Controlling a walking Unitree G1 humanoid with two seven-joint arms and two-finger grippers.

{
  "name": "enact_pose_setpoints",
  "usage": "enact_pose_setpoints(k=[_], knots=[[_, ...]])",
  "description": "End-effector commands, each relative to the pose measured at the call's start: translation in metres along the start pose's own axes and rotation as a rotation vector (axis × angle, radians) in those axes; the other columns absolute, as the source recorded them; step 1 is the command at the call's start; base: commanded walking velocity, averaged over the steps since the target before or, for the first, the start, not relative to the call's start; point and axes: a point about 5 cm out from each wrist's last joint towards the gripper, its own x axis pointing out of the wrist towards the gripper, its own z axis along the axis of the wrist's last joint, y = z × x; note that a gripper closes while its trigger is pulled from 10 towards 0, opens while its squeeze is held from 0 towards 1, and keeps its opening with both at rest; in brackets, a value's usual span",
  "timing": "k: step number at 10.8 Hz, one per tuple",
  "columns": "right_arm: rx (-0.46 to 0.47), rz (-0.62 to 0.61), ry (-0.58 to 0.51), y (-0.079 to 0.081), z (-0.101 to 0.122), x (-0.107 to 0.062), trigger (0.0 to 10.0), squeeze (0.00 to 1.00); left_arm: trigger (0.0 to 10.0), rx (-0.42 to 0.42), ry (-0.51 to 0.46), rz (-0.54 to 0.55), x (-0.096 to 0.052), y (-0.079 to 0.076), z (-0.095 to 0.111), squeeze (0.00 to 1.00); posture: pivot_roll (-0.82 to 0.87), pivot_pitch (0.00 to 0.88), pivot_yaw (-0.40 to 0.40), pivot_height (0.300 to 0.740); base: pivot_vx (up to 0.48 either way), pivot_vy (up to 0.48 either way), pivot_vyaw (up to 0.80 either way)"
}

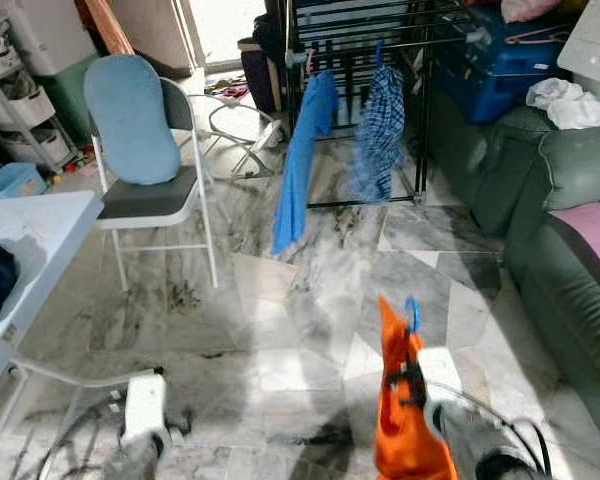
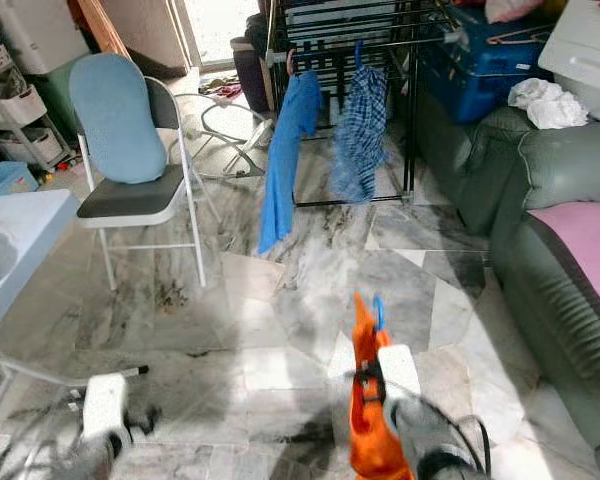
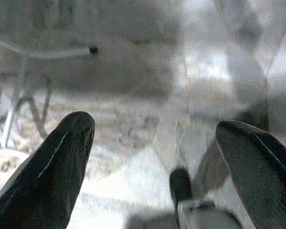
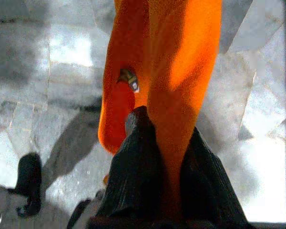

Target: Hang hanger

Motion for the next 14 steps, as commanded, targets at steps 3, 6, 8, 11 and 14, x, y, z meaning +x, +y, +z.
enact_pose_setpoints(k=[3,6,8,11,14], knots=[[-0.023,0.016,-0.015,0.007,-0.006,-0.001,3.1,0.0,10.0,-0.057,0.068,0.016,-0.001,-0.005,-0.013,0.0,-0.15,0.0,0.104,0.74,0.0,0.0,0.0],[-0.016,-0.002,-0.075,0.011,0.004,0.0,10.0,0.0,10.0,-0.057,0.042,-0.02,0.002,-0.016,-0.002,0.0,-0.15,0.0,0.112,0.74,0.0,0.0,0.0],[-0.027,0.007,-0.095,0.016,0.009,0.001,10.0,0.0,10.0,-0.067,0.023,-0.013,0.003,-0.015,0.004,0.0,-0.15,0.0,0.112,0.74,0.0,0.0,0.0],[-0.084,-0.024,-0.199,0.017,0.032,0.001,10.0,0.0,10.0,-0.115,-0.041,-0.021,0.005,-0.015,0.017,0.0,-0.15,0.0,0.116,0.74,0.0,0.0,0.0],[0.011,-0.129,-0.372,0.001,0.081,-0.002,10.0,0.0,10.0,-0.126,-0.092,0.005,0.006,-0.009,0.031,0.0,-0.15,0.0,0.128,0.74,0.0,0.0,0.0]])
